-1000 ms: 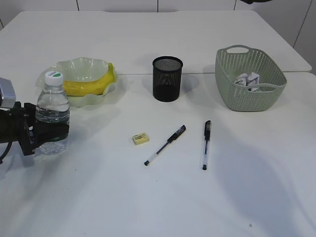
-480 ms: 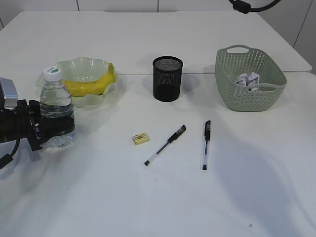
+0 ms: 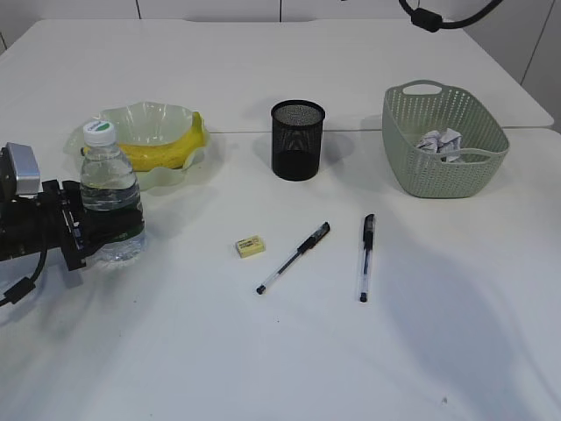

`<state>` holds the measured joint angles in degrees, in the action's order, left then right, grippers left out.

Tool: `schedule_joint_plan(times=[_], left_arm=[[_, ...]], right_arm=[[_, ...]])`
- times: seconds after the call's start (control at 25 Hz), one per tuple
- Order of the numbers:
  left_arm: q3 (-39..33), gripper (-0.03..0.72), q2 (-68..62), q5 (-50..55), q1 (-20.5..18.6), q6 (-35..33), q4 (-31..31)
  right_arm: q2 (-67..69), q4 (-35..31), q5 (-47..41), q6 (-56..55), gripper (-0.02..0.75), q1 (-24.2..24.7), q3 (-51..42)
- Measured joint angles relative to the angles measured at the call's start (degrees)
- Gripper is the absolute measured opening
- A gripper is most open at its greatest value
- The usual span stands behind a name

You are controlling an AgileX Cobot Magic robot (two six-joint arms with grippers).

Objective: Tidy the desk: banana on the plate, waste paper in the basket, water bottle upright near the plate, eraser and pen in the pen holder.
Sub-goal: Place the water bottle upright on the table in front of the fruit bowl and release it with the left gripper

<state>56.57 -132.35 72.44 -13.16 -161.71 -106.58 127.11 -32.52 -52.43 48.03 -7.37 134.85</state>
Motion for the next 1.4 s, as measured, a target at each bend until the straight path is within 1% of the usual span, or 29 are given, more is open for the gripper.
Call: schedule_joint_plan(times=[1.4], left_arm=[[0.00, 0.382, -0.09, 0.00, 0.04, -0.04, 0.00]], right_arm=[[0.00, 0.00, 0.51, 0.69, 0.262, 0.00, 0.00]])
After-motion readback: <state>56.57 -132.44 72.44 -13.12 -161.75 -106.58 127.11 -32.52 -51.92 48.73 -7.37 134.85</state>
